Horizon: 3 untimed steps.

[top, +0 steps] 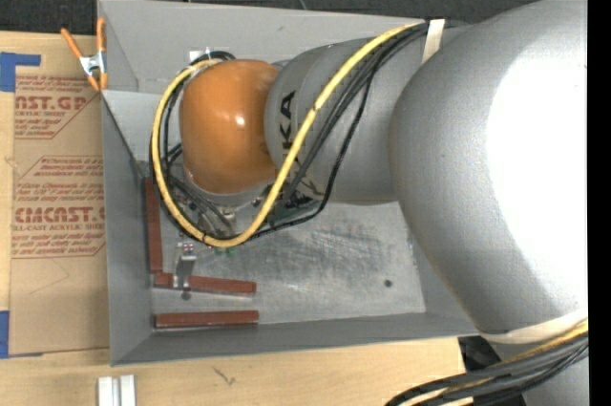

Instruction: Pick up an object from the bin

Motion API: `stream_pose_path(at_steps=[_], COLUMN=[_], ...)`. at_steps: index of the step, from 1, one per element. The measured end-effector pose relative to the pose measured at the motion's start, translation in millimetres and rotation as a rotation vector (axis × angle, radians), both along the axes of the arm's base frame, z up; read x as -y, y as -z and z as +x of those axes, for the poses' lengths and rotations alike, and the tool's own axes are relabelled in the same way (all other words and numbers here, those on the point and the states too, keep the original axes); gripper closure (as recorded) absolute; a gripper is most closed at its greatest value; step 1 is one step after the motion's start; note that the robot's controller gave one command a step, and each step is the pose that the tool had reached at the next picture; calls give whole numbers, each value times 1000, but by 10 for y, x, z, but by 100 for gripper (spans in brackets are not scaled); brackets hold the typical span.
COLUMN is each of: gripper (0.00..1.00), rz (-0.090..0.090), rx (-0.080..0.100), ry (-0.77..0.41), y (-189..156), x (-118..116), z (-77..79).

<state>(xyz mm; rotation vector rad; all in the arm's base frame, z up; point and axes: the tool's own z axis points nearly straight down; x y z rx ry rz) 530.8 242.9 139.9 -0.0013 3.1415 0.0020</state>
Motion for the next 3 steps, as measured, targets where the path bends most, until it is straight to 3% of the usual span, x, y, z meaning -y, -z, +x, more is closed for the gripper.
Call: stream_pose_path(at_steps=[1, 2, 3], gripper=[100, 100, 100], rz=[1, 2, 0], rx=[2, 2, 2], ry=[-12, -12, -127], y=[595, 595, -940], x=[509, 509, 342], z=[-375, -375, -308])
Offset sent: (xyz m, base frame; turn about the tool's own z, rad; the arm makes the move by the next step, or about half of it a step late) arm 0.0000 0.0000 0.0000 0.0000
